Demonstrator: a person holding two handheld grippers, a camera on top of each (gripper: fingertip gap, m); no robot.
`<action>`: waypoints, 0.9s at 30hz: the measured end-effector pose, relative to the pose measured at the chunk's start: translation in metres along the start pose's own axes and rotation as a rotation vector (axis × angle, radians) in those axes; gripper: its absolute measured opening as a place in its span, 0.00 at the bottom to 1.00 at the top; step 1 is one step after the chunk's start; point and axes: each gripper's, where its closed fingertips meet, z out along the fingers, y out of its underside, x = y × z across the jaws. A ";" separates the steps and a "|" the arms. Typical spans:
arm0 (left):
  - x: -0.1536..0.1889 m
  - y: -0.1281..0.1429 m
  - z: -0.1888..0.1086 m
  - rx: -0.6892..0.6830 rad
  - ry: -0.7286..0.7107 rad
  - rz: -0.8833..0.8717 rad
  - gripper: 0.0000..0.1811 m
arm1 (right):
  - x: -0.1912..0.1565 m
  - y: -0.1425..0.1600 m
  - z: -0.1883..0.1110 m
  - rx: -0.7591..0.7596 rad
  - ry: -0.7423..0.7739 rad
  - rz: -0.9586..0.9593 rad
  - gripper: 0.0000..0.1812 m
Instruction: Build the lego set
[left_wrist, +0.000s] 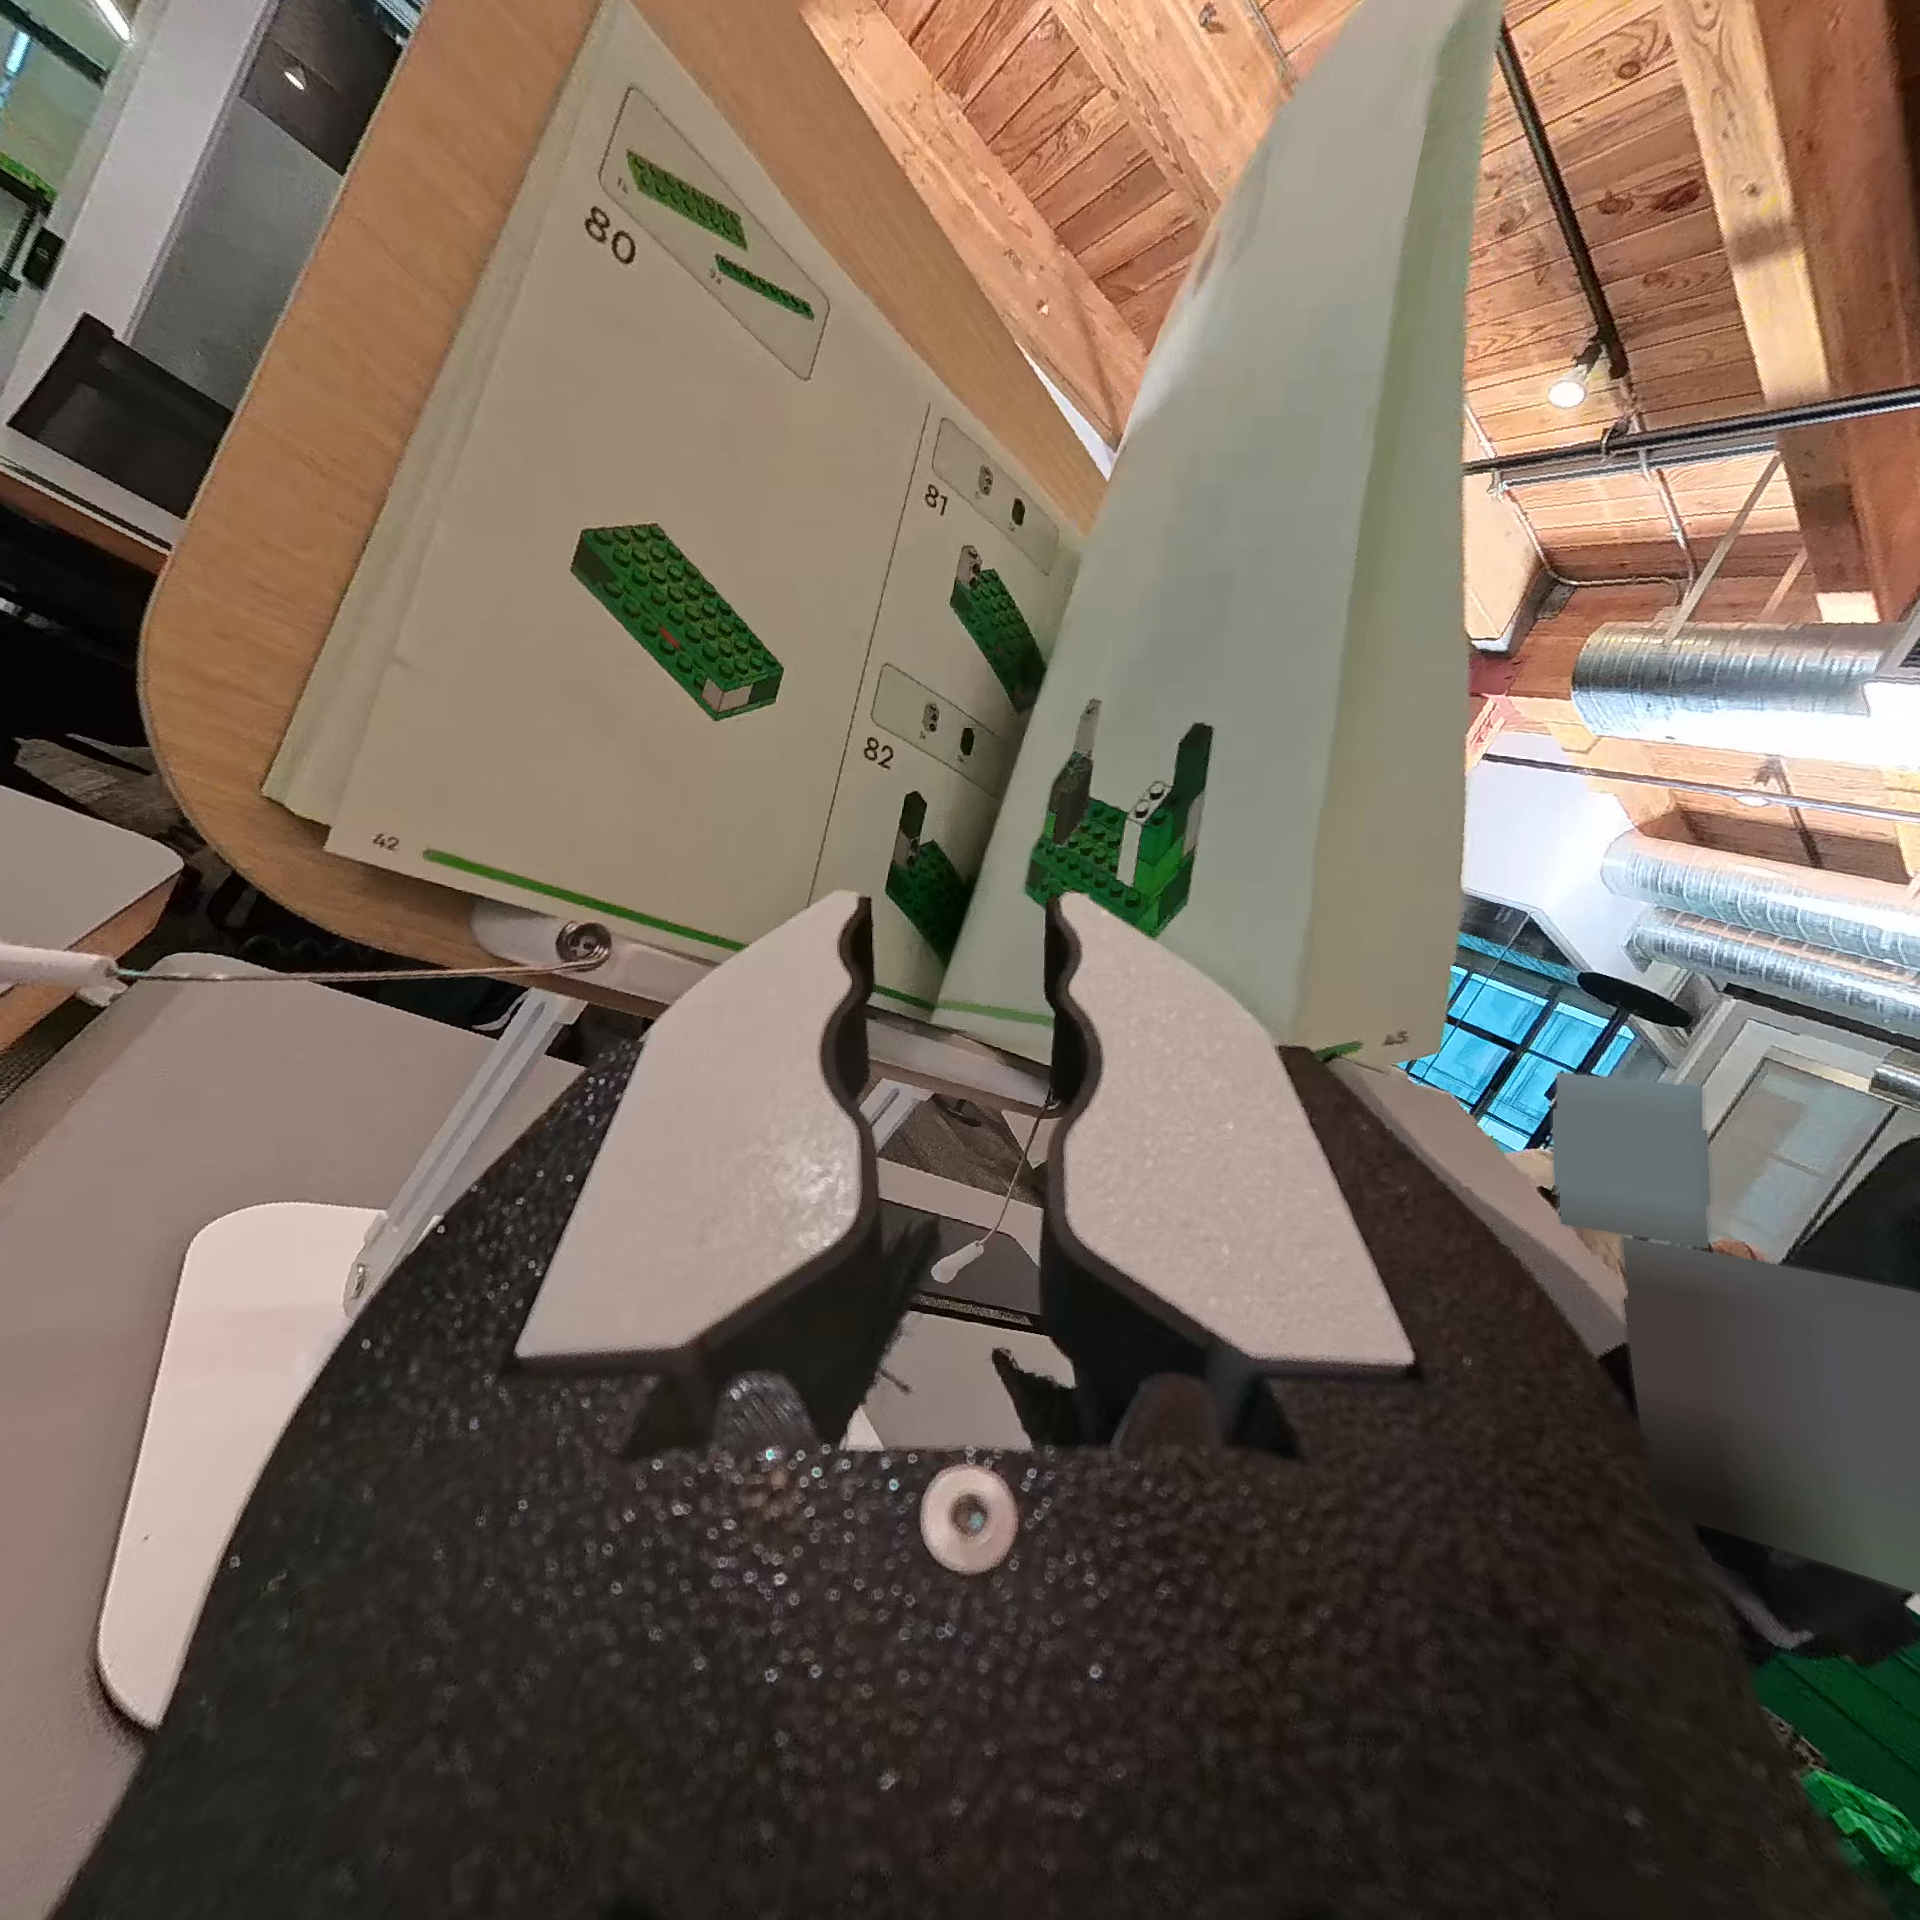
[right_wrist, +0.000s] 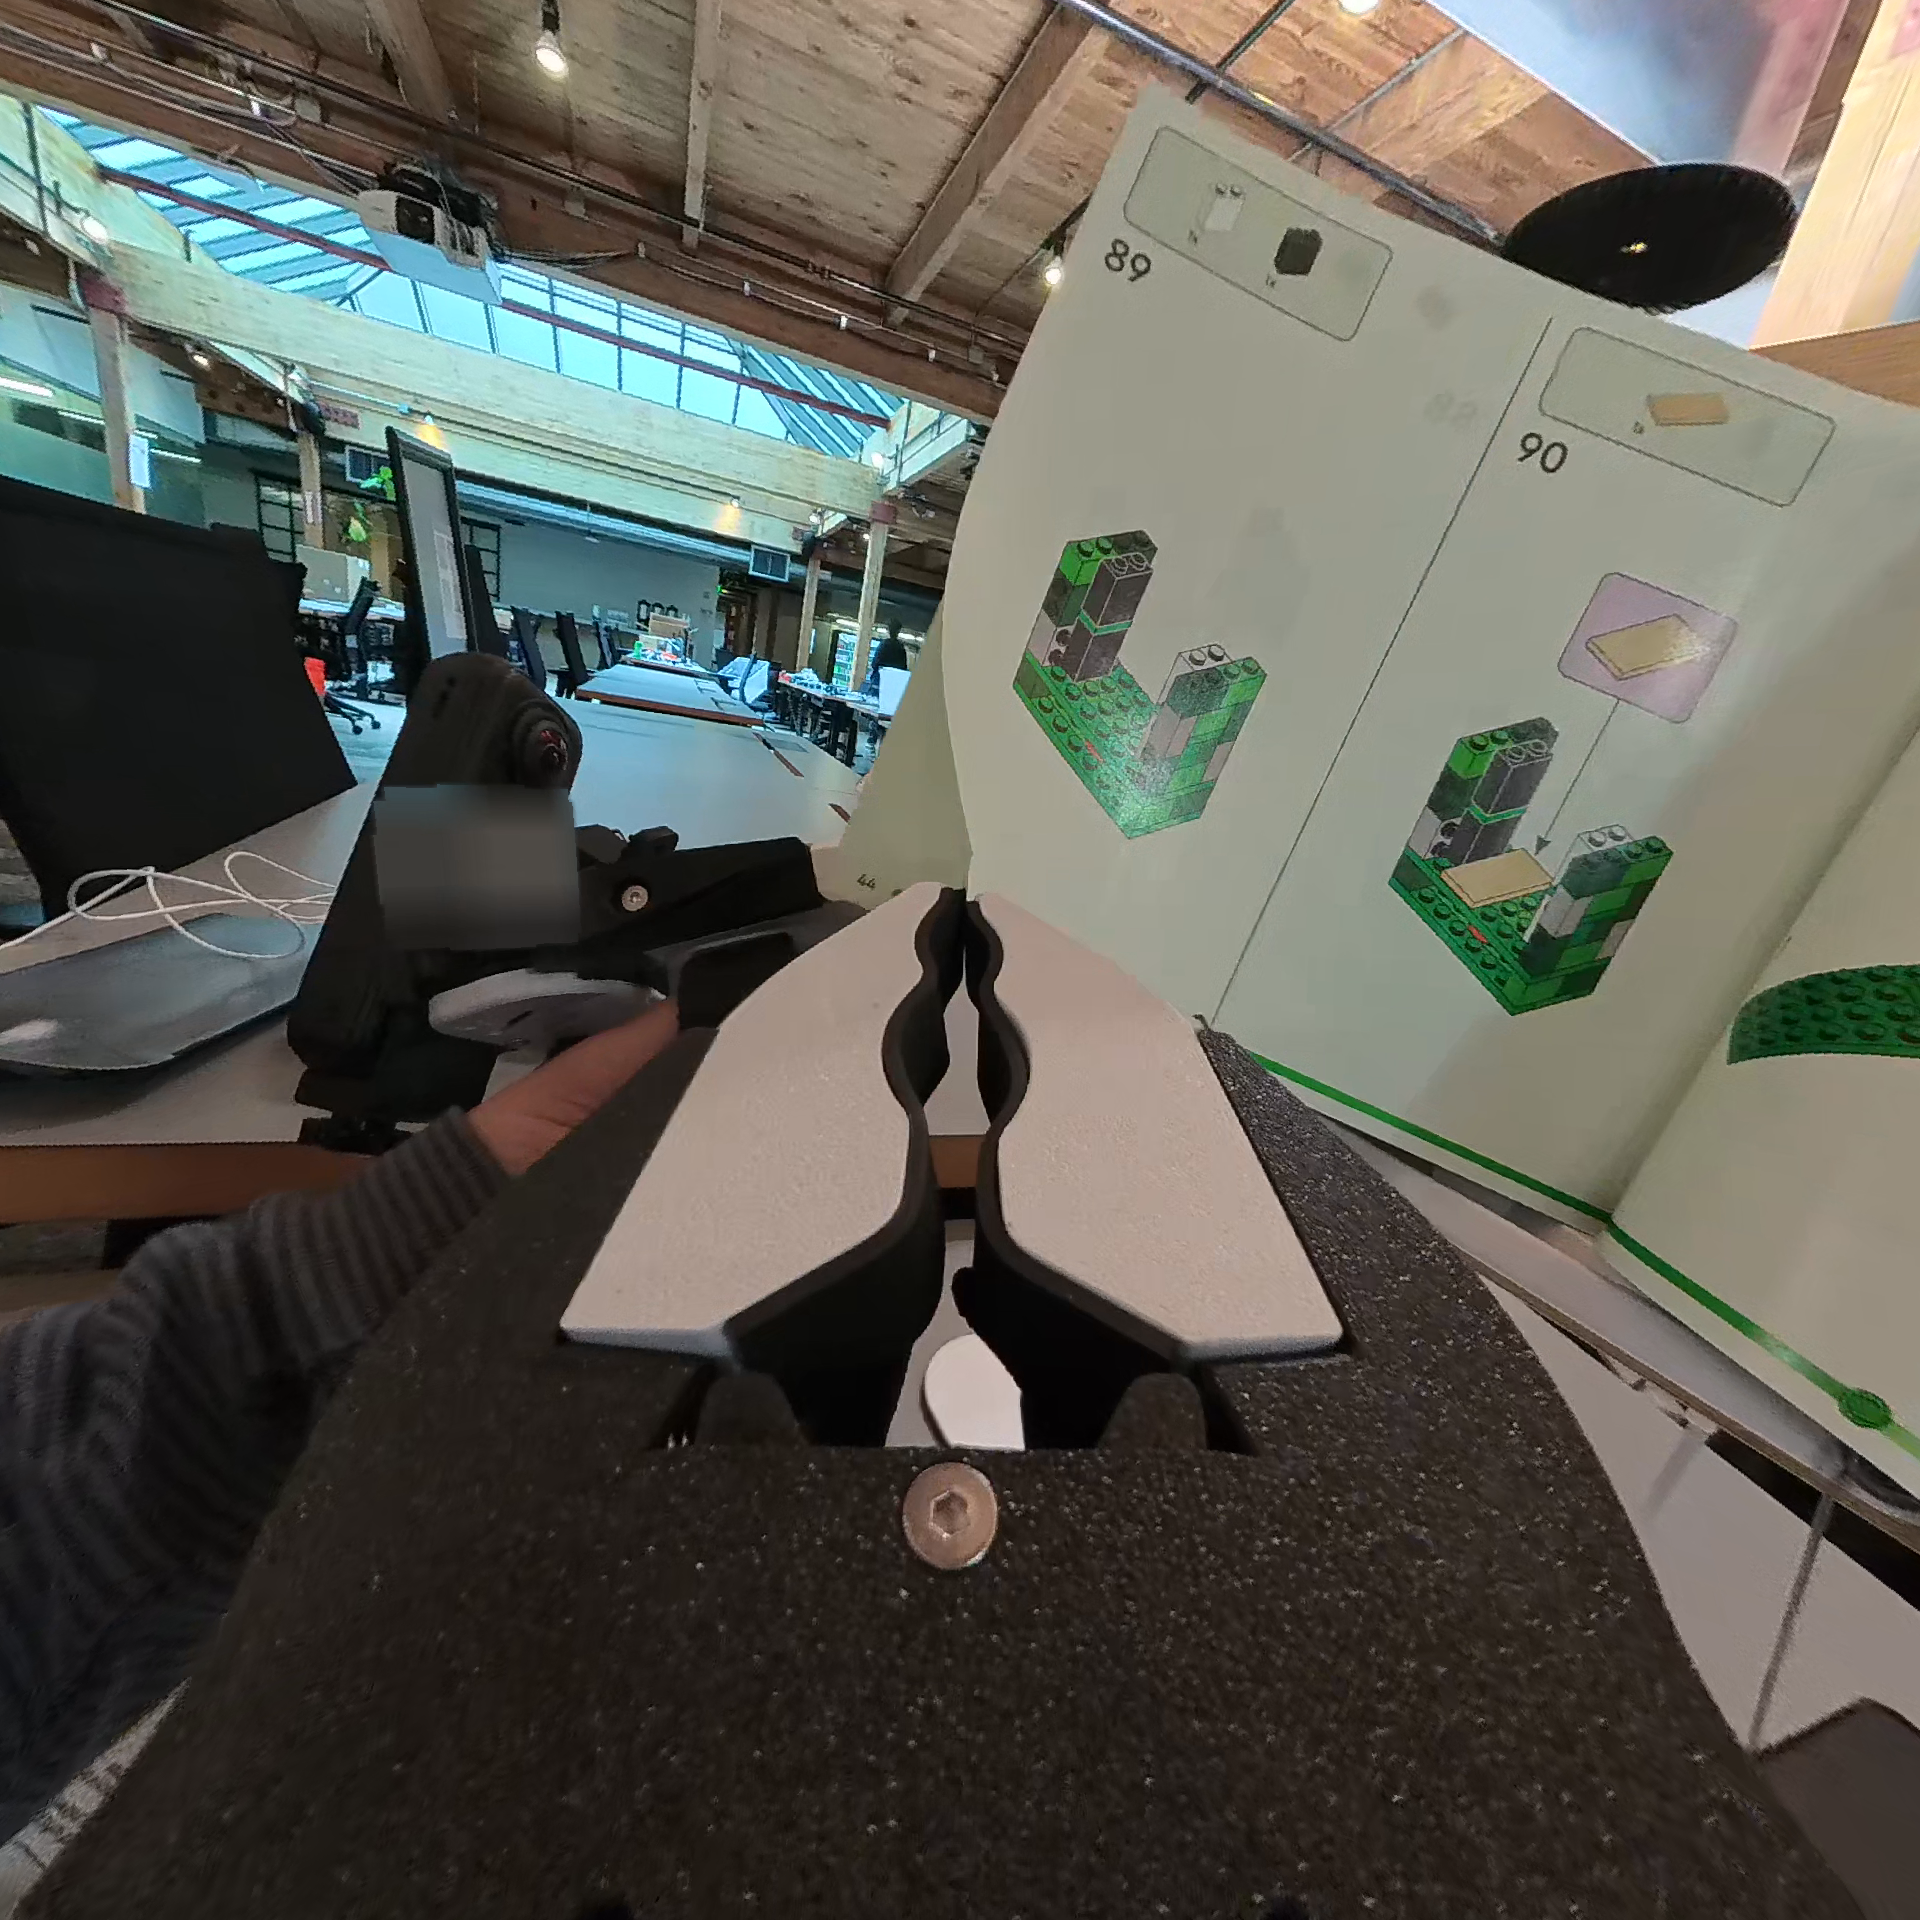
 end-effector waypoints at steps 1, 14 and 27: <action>0.000 0.000 0.000 -0.001 0.001 0.000 0.17 | 0.001 0.000 -0.001 0.001 0.005 0.000 0.00; 0.018 0.011 0.012 -0.035 0.050 0.012 0.17 | 0.064 -0.007 -0.046 0.073 0.200 0.065 0.00; 0.081 0.095 0.104 -0.344 0.180 0.151 0.14 | 0.173 0.024 -0.147 0.271 0.670 0.543 0.18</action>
